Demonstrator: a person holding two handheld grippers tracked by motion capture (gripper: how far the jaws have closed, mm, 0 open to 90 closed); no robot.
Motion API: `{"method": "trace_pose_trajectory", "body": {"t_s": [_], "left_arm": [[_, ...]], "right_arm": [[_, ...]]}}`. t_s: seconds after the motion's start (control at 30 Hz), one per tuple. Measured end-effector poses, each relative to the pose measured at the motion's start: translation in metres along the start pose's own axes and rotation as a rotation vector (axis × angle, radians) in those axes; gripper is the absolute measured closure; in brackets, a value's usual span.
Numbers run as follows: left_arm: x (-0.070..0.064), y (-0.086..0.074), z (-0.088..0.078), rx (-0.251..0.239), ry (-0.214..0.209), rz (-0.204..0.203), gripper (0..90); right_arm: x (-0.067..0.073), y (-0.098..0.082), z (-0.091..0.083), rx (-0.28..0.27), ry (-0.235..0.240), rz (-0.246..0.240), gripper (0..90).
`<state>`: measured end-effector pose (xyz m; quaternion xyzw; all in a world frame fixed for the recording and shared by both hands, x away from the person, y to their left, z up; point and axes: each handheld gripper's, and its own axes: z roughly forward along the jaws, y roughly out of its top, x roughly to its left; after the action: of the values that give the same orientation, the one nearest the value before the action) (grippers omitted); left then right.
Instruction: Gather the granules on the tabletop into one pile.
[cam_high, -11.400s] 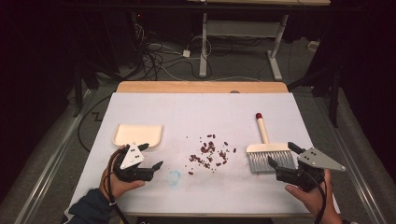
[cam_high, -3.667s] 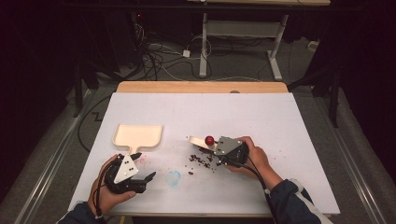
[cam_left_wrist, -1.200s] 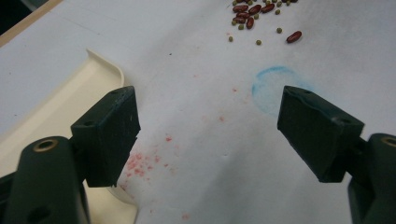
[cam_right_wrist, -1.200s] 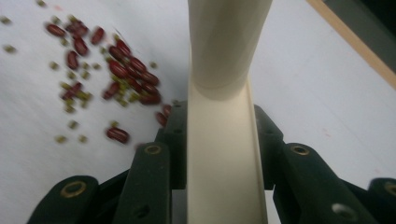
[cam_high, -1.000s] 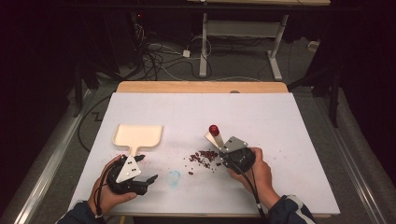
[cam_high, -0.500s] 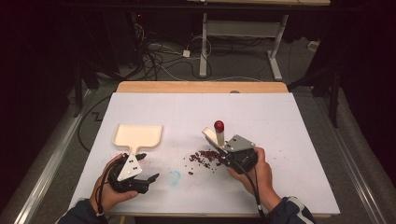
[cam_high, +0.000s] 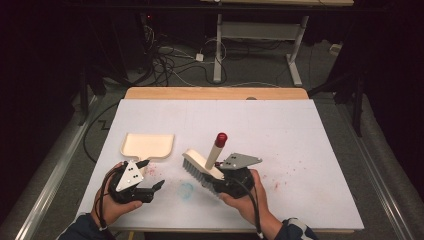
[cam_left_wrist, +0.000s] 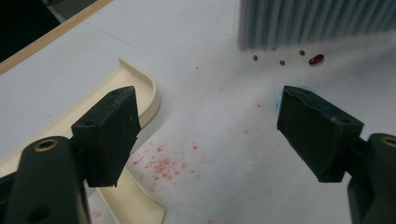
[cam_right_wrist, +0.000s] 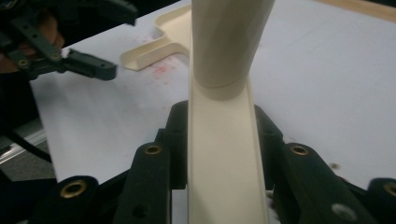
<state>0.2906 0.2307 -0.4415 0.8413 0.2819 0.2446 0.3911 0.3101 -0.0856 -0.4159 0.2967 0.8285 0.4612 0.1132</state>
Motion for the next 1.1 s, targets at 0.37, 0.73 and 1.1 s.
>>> {"method": "trace_pose_trajectory", "body": {"t_s": [0.37,0.73,1.1], "left_arm": [[0.001,-0.003,0.004,0.013,-0.020,0.006,20.8],[-0.007,0.001,0.012,0.040,-0.060,0.022,20.8],[-0.010,0.001,0.015,0.059,-0.068,0.045,20.8]], "right_arm": [[0.000,-0.007,0.037,0.046,-0.045,0.024,67.5],[-0.038,-0.019,0.011,0.087,-0.086,0.120,67.2],[-0.058,-0.019,-0.018,0.070,-0.074,0.087,67.5]]}}
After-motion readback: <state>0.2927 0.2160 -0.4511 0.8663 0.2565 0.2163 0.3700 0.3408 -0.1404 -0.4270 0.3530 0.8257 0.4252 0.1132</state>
